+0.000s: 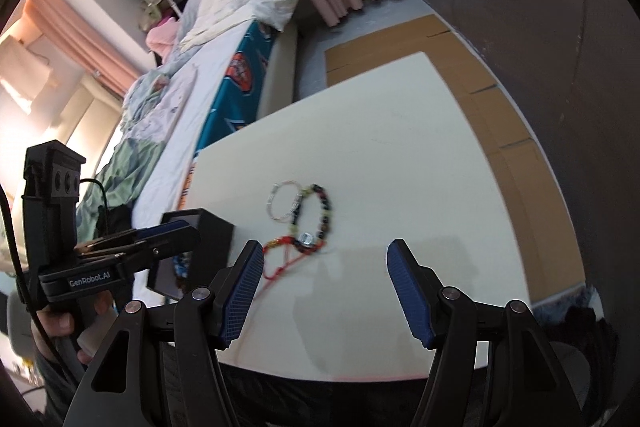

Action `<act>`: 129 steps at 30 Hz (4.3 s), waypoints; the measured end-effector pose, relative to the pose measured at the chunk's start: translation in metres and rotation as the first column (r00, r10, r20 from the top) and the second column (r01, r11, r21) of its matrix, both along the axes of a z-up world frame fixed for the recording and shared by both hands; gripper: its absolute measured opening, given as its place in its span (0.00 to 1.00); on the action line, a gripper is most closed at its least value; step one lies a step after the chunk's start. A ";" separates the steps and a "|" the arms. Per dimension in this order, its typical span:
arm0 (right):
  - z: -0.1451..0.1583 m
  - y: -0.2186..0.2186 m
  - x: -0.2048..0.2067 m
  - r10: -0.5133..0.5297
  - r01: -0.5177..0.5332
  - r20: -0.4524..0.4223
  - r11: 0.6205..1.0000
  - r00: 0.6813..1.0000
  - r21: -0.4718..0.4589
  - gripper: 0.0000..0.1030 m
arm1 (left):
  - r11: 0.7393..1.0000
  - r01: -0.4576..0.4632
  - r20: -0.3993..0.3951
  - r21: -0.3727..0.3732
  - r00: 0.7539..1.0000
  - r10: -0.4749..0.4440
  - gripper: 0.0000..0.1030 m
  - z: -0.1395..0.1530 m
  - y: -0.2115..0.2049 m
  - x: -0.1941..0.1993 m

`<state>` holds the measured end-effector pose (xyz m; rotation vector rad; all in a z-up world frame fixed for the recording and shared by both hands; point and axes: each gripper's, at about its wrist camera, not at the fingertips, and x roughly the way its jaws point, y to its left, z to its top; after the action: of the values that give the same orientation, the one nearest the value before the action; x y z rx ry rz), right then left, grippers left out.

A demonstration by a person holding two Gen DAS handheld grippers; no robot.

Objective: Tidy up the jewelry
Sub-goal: 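Move the left tool to the red string bracelet and close on it, then carry the red bracelet to the box with the left tool while the right tool grasps the black-and-green bead bracelet, then release the red bracelet into the box with the left tool while the right tool drops the bead bracelet in, then move the open left tool to the silver hoop earring and close on it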

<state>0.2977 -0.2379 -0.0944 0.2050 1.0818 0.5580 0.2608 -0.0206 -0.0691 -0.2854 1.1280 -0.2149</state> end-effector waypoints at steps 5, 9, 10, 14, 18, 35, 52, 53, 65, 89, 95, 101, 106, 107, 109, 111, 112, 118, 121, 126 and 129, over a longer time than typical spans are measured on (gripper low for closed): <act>-0.010 -0.016 -0.002 -0.029 0.029 -0.010 1.000 1.000 -0.011 0.63 | 0.999 0.031 -0.023 0.029 0.999 -0.031 0.49 -0.014 -0.020 0.012; -0.017 -0.031 -0.003 -0.051 0.051 -0.021 0.999 0.998 -0.020 0.63 | 0.996 0.058 -0.036 0.069 0.998 -0.056 0.49 -0.027 -0.035 0.021; -0.019 -0.034 -0.003 -0.057 0.057 -0.024 0.998 0.998 -0.019 0.63 | 0.995 0.065 -0.040 0.077 0.997 -0.062 0.49 -0.031 -0.039 0.023; -0.022 -0.044 -0.003 -0.075 0.075 -0.032 0.997 0.997 -0.020 0.63 | 0.989 0.064 -0.046 0.136 0.997 -0.058 0.49 -0.044 -0.047 0.026; -0.025 -0.049 -0.004 -0.084 0.083 -0.034 0.996 0.996 -0.025 0.63 | 0.989 0.075 -0.076 0.127 0.995 -0.065 0.45 -0.061 -0.051 0.027; -0.034 -0.018 0.000 -0.021 0.020 -0.054 1.000 0.998 -0.024 0.63 | 0.988 0.046 0.008 0.146 0.999 -0.048 0.01 -0.046 -0.032 0.013; -0.056 0.062 0.029 0.073 -0.082 -0.070 0.988 0.995 -0.127 0.45 | 0.989 -0.089 0.121 0.115 0.990 0.075 0.01 0.013 0.033 -0.018; -0.057 0.065 0.030 0.074 -0.083 -0.070 0.988 0.995 -0.133 0.45 | 0.989 -0.096 0.124 0.111 0.989 0.082 0.01 0.015 0.036 -0.019; -0.071 0.095 0.038 0.090 -0.104 -0.065 0.962 0.994 -0.253 0.11 | 0.976 -0.184 0.155 0.116 0.974 0.165 0.01 0.035 0.077 -0.050; 0.044 0.116 -0.015 0.187 -0.175 0.151 0.981 0.971 -0.087 0.11 | 0.959 -0.278 0.097 0.050 0.957 0.272 0.65 0.022 0.117 -0.071; 0.063 0.146 -0.032 0.250 -0.241 0.187 0.968 0.950 -0.068 0.11 | 0.947 -0.321 0.133 0.025 0.940 0.315 0.65 0.032 0.139 -0.083; 0.067 0.183 -0.041 0.312 -0.309 0.184 0.950 0.932 -0.043 0.11 | 0.932 -0.363 0.142 -0.014 0.922 0.361 0.65 0.034 0.162 -0.100; 0.067 0.211 -0.043 0.335 -0.340 0.187 0.940 0.924 -0.001 0.11 | 0.919 -0.393 0.143 -0.025 0.909 0.392 0.65 0.035 0.177 -0.114; 0.065 0.216 -0.041 0.334 -0.341 0.180 0.940 0.925 0.005 0.11 | 0.918 -0.397 0.143 -0.027 0.907 0.396 0.65 0.035 0.179 -0.115; 0.055 0.224 -0.036 0.335 -0.337 0.135 0.942 0.933 -0.007 0.22 | 0.913 -0.407 0.142 -0.034 0.902 0.408 0.65 0.035 0.184 -0.121; 0.043 0.223 -0.030 0.315 -0.315 0.071 0.949 0.947 -0.008 0.37 | 0.911 -0.411 0.144 -0.038 0.900 0.412 0.65 0.036 0.186 -0.124; 0.041 0.219 -0.031 0.302 -0.303 0.068 0.953 0.951 0.001 0.40 | 0.911 -0.411 0.146 -0.037 0.899 0.412 0.65 0.037 0.187 -0.126; 0.040 0.189 -0.034 0.255 -0.257 0.068 0.966 0.964 0.014 0.51 | 0.918 -0.395 0.149 -0.044 0.906 0.397 0.65 0.038 0.181 -0.123; 0.044 0.172 -0.035 0.231 -0.233 0.081 0.973 0.970 0.007 0.61 | 0.927 -0.374 0.151 -0.042 0.914 0.376 0.65 0.039 0.172 -0.118; 0.045 0.141 -0.031 0.177 -0.178 0.089 0.984 0.980 0.000 0.63 | 0.945 -0.326 0.154 -0.033 0.932 0.327 0.65 0.041 0.150 -0.105; 0.043 0.125 -0.027 0.144 -0.145 0.085 0.989 0.986 -0.003 0.63 | 0.955 -0.297 0.151 -0.022 0.943 0.297 0.65 0.041 0.135 -0.095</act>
<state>0.2711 -0.1131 -0.0518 0.1049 1.0185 0.6927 0.1662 0.1147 -0.0281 -0.4268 0.9198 0.0318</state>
